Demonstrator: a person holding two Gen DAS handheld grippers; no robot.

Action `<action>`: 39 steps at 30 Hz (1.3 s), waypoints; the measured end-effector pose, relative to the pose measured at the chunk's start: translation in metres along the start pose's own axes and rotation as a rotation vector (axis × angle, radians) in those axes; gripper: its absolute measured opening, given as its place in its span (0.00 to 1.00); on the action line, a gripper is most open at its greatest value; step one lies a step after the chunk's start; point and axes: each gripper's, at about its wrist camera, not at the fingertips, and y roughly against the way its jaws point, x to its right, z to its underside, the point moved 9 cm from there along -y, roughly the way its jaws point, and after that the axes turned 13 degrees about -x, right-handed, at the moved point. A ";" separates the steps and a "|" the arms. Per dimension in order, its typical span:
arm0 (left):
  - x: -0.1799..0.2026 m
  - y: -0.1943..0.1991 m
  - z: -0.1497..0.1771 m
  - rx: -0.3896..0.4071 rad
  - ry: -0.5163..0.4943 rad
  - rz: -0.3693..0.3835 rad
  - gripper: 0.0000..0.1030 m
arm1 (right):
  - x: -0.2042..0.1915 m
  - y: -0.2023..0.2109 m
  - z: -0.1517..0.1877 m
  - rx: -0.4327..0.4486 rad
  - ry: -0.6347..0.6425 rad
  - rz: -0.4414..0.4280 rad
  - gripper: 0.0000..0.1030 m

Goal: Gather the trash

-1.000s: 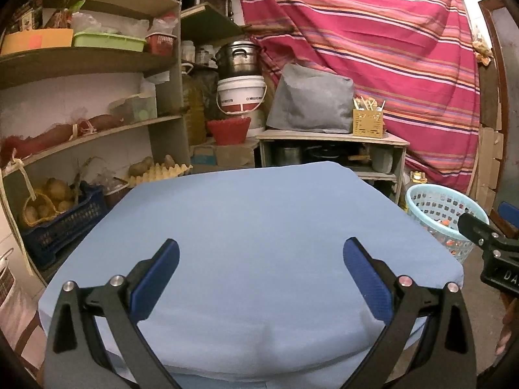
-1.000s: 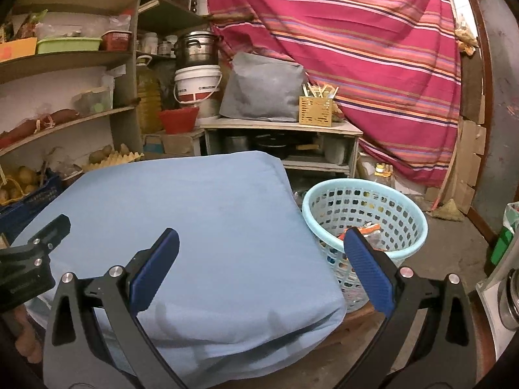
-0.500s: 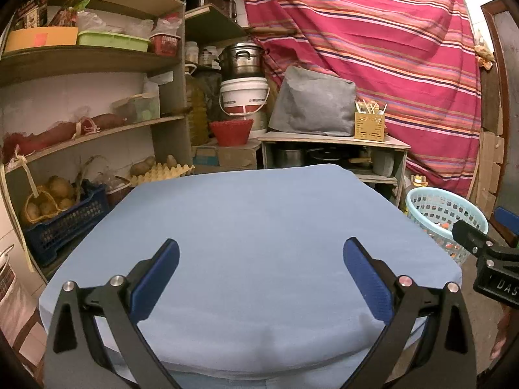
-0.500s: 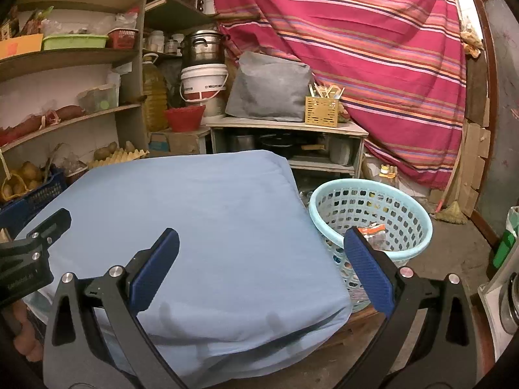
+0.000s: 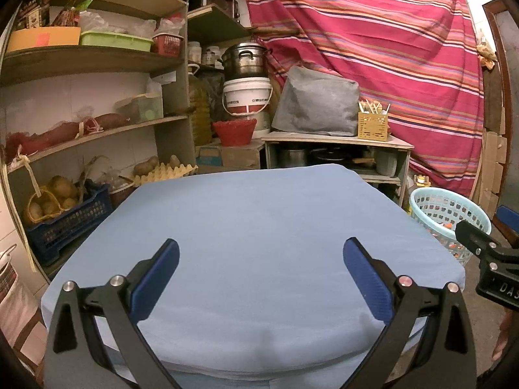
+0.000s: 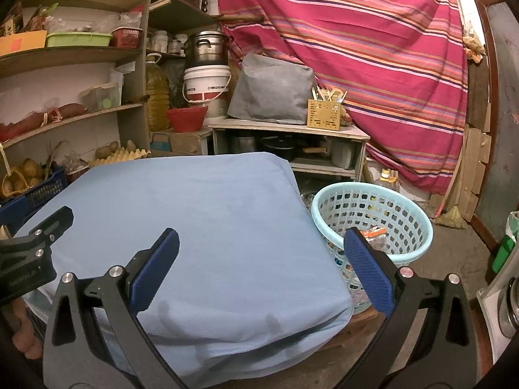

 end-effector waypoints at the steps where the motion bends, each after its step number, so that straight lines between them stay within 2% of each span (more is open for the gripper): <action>1: 0.000 0.000 0.000 0.002 -0.001 -0.003 0.96 | 0.001 0.000 -0.001 0.000 0.002 -0.001 0.96; 39: -0.008 -0.001 0.003 -0.004 0.001 -0.007 0.96 | -0.010 0.000 -0.003 0.002 0.006 0.001 0.96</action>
